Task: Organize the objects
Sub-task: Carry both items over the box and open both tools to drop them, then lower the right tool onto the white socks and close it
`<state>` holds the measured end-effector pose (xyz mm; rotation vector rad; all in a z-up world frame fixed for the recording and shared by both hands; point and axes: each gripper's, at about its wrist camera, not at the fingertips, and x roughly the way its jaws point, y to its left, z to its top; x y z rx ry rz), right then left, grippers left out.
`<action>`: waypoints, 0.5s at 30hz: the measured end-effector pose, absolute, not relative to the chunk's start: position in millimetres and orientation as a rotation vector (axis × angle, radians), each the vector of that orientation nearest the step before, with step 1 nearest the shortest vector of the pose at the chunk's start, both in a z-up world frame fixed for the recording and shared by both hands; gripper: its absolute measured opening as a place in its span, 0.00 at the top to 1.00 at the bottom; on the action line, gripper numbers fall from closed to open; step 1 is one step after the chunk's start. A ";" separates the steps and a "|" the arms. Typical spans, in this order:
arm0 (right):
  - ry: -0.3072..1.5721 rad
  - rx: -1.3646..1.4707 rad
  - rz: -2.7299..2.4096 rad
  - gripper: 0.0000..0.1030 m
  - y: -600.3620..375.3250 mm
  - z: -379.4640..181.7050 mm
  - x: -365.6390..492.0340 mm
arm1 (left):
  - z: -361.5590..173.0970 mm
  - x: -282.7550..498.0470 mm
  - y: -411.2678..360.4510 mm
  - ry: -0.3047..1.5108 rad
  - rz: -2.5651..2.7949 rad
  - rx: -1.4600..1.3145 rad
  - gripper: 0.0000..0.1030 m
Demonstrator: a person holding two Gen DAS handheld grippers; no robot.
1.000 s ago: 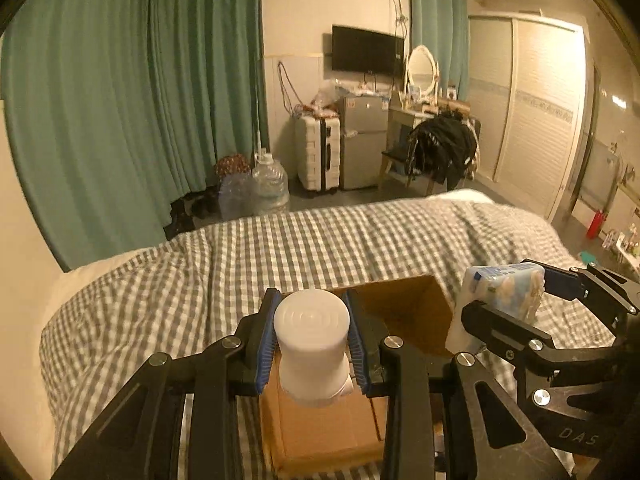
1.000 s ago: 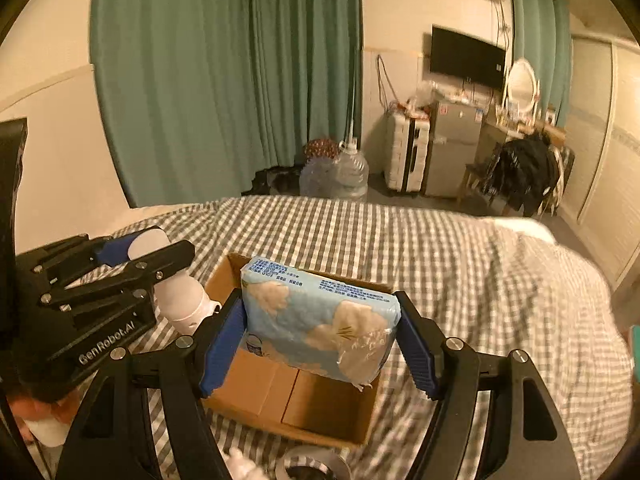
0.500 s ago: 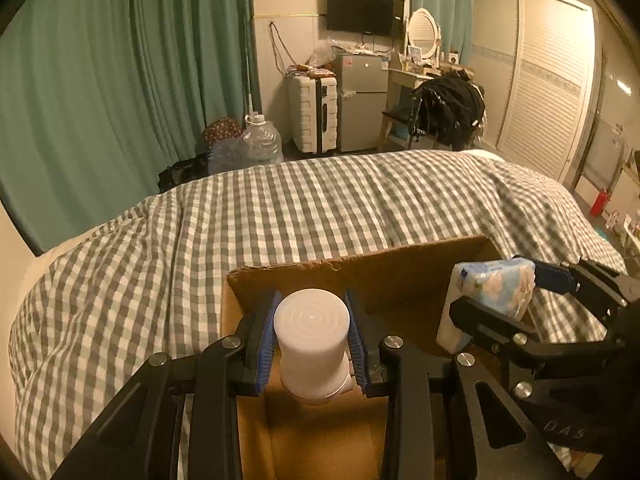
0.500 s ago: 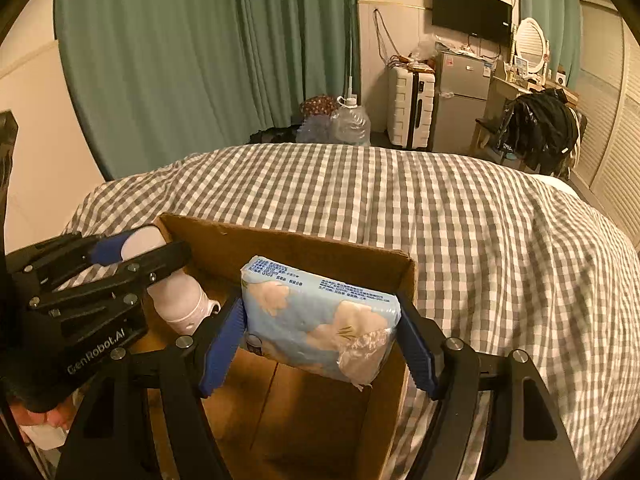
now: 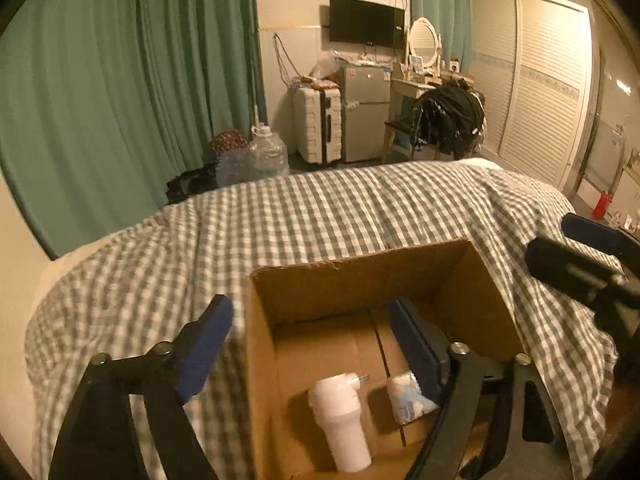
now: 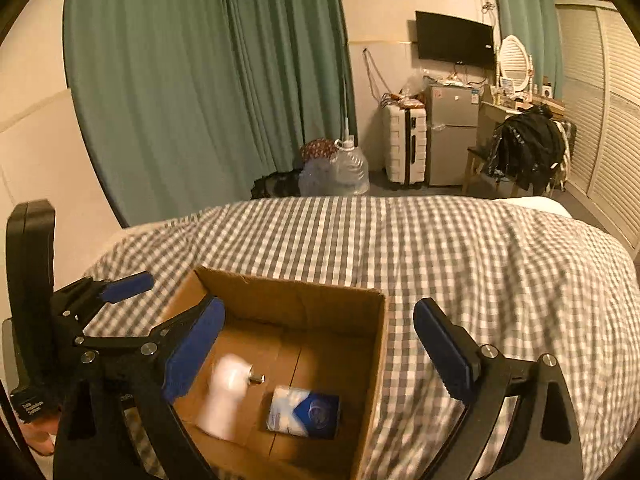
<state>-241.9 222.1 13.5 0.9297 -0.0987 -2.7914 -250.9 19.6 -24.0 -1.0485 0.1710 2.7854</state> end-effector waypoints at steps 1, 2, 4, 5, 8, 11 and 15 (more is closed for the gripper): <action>-0.100 0.921 -2.799 0.07 221.5 21.1 -230.9 | -16.6 -242.6 15.6 0.172 2.798 -1.037 0.14; -0.096 0.910 -2.806 0.07 222.1 29.4 -220.8 | -10.7 -236.8 12.2 0.173 2.808 -1.030 0.10; -0.075 0.895 -2.817 0.07 221.1 43.4 -203.9 | 2.9 -220.0 7.1 0.176 2.834 -1.005 0.08; -0.063 0.886 -2.824 0.07 221.2 50.9 -195.7 | 9.7 -209.7 4.5 0.180 2.842 -0.988 0.07; -0.011 0.834 -2.848 0.07 219.5 77.3 -162.2 | 26.3 -181.7 0.2 0.199 2.866 -0.953 0.04; 0.032 0.789 -2.853 0.07 215.3 98.5 -131.8 | 40.3 -153.4 -4.4 0.206 2.887 -0.920 0.04; 0.101 0.744 -2.855 0.07 205.1 116.5 -92.8 | 50.5 -120.1 -5.6 0.207 2.902 -0.927 0.03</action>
